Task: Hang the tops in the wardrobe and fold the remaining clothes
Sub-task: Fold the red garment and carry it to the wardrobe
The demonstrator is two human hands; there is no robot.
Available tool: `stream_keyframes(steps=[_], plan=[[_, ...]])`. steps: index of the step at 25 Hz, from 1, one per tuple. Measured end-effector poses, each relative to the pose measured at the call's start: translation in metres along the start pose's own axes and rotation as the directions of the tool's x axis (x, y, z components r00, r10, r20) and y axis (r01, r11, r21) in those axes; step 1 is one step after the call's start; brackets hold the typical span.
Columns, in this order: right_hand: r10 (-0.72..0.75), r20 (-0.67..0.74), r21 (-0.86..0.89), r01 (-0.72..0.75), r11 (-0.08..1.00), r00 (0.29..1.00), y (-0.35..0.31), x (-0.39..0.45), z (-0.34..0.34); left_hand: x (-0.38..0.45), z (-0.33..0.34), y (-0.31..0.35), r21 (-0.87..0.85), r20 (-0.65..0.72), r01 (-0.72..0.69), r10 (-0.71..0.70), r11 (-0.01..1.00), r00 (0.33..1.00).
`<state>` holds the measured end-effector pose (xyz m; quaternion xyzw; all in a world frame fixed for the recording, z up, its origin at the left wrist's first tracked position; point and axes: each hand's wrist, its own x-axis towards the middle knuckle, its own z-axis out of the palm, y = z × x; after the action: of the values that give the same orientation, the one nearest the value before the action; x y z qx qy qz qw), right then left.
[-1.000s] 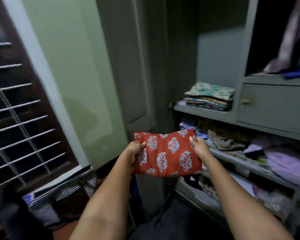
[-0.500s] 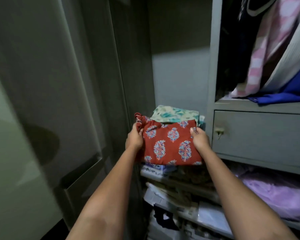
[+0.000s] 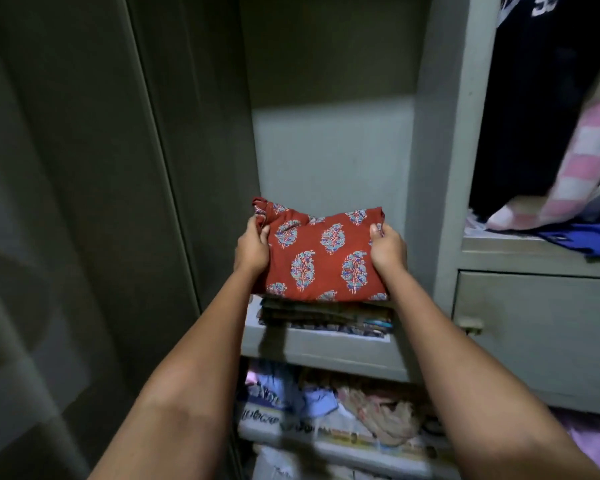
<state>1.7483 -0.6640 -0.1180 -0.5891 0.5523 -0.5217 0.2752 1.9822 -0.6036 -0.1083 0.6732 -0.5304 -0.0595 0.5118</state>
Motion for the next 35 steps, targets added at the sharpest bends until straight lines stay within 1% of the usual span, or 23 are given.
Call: stream_keyframes(steps=[2,3,4,5,6,7,8,9,10,11,12,13,14,15,16,17,18,20,21,24,28,32,35], plan=[[0.024,-0.015,0.004,-0.024,1.0,1.0,-0.004,0.031,0.008,0.035,0.011,0.004,-0.057,0.034,-0.026,0.028,0.998,0.999],[0.042,-0.023,-0.031,-0.043,0.999,0.999,-0.003,0.043,0.011,0.049,0.019,0.003,-0.081,0.069,-0.009,0.015,0.997,0.998],[0.082,-0.035,-0.12,-0.085,0.989,0.996,-0.001,0.052,0.013,0.057,0.028,0.001,-0.07,0.122,0.042,-0.033,0.997,0.992],[0.137,-0.057,-0.257,-0.147,0.955,0.989,0.004,0.06,0.016,0.065,0.037,-0.003,0.017,0.179,0.115,-0.117,0.993,0.977],[0.191,-0.088,-0.431,-0.211,0.878,0.978,0.008,0.063,0.019,0.069,0.045,-0.01,0.198,0.193,0.162,-0.2,0.967,0.96],[0.198,-0.115,-0.582,-0.228,0.78,0.973,0.011,0.063,0.024,0.07,0.052,-0.015,0.383,0.155,0.159,-0.233,0.91,0.96],[0.155,-0.115,-0.667,-0.191,0.72,0.981,0.012,0.061,0.031,0.071,0.06,-0.018,0.488,0.1,0.107,-0.177,0.866,0.979],[0.083,-0.09,-0.695,-0.122,0.708,0.992,0.01,0.061,0.04,0.072,0.068,-0.016,0.511,0.066,0.017,-0.059,0.86,0.996],[0.025,-0.044,-0.692,-0.049,0.721,0.999,0.004,0.062,0.05,0.073,0.076,-0.009,0.477,0.066,-0.094,0.07,0.874,0.995],[-0.006,0.009,-0.664,0.011,0.748,1.0,-0.003,0.065,0.06,0.074,0.086,0.002,0.425,0.108,-0.201,0.171,0.883,0.979],[-0.003,0.066,-0.627,0.044,0.778,0.998,-0.01,0.068,0.07,0.074,0.095,0.013,0.357,0.177,-0.275,0.225,0.893,0.958],[0.017,0.128,-0.6,0.064,0.797,0.992,-0.013,0.07,0.081,0.073,0.104,0.021,0.302,0.269,-0.308,0.23,0.902,0.935],[0.039,0.196,-0.596,0.087,0.798,0.98,-0.01,0.069,0.09,0.072,0.113,0.022,0.292,0.369,-0.315,0.198,0.903,0.908],[0.059,0.271,-0.61,0.123,0.783,0.961,0.001,0.066,0.098,0.069,0.12,0.015,0.335,0.47,-0.319,0.136,0.887,0.872],[0.083,0.338,-0.636,0.163,0.754,0.937,0.017,0.059,0.104,0.065,0.126,0.002,0.408,0.56,-0.331,0.053,0.851,0.827],[0.101,0.38,-0.668,0.197,0.718,0.919,0.033,0.052,0.107,0.061,0.132,-0.015,0.474,0.611,-0.346,-0.019,0.81,0.791],[0.113,0.395,-0.699,0.218,0.681,0.912,0.046,0.048,0.107,0.058,0.137,-0.032,0.52,0.616,-0.349,-0.059,0.78,0.786],[0.112,0.373,-0.748,0.227,0.624,0.921,0.06,0.052,0.105,0.055,0.141,-0.052,0.57,0.551,-0.313,-0.071,0.759,0.831],[0.13,0.357,-0.771,0.213,0.601,0.925,0.06,0.055,0.103,0.057,0.141,-0.054,0.588,0.522,-0.286,-0.085,0.756,0.848],[0.236,0.289,-0.818,0.112,0.564,0.928,0.062,0.059,0.1,0.062,0.141,-0.053,0.615,0.494,-0.206,-0.168,0.761,0.853],[0.341,0.153,-0.823,-0.071,0.563,0.927,0.061,0.058,0.1,0.06,0.139,-0.054,0.584,0.406,-0.034,-0.256,0.811,0.877],[0.34,0.127,-0.813,-0.099,0.574,0.932,0.065,0.052,0.093,0.06,0.139,-0.056,0.558,0.391,0.003,-0.266,0.83,0.881],[0.355,0.103,-0.781,-0.145,0.608,0.929,0.071,0.043,0.079,0.06,0.13,-0.053,0.502,0.459,-0.01,-0.257,0.865,0.851]])
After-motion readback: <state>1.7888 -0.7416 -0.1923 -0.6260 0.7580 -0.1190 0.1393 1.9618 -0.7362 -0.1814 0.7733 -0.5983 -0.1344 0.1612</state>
